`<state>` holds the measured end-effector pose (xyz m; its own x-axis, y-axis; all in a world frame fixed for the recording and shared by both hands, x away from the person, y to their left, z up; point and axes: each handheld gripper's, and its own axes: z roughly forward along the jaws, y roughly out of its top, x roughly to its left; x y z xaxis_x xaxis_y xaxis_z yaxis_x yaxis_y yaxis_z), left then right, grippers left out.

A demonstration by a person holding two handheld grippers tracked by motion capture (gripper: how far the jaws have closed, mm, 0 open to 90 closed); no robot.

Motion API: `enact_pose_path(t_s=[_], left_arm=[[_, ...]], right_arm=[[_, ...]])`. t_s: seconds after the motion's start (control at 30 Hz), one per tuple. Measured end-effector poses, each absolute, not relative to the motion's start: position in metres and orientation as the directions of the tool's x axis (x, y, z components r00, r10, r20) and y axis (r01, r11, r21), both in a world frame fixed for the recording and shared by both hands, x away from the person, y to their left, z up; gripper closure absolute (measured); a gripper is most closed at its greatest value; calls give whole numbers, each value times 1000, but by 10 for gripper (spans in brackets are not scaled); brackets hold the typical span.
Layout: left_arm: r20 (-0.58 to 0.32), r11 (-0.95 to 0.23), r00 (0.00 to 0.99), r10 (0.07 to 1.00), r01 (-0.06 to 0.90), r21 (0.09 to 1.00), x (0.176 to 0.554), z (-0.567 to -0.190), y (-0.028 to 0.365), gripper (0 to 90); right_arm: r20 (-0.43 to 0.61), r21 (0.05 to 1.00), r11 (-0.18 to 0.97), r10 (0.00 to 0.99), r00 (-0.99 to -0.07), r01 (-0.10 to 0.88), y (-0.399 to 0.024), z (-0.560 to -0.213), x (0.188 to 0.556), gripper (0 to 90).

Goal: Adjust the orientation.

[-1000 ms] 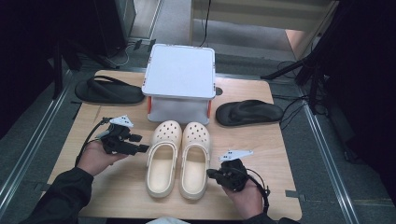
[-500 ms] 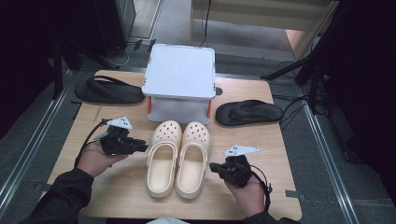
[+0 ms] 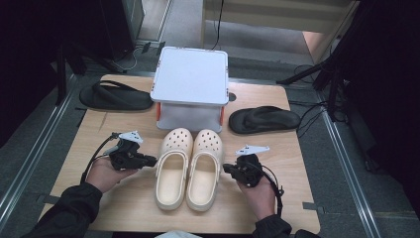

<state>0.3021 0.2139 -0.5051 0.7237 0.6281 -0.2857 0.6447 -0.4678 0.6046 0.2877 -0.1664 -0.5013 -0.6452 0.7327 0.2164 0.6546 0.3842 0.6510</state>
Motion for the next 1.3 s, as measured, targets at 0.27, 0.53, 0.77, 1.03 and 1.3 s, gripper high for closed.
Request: enact_pose_path(t_s=[0.27,0.53,0.77,1.03,1.3], left_arm=[[-282,-482,733,619,638,601,301,-507,208,859],[-310,-474,727,613,652,592,301,-506,206,900],[-324,-481,737,593,647,592,299,-507,203,900],[-337,-494,753,565,636,593,296,-507,199,900],[-307,-510,761,572,622,594,295,-505,199,886]], right_arm=[[215,643,393,731,-648,657,-160,-505,293,900],[222,643,391,727,-649,658,-160,-506,294,900],[249,642,361,736,-630,676,-162,-507,299,900],[238,658,349,744,-624,667,-165,-507,304,900],[227,668,347,748,-624,658,-167,-507,305,900]])
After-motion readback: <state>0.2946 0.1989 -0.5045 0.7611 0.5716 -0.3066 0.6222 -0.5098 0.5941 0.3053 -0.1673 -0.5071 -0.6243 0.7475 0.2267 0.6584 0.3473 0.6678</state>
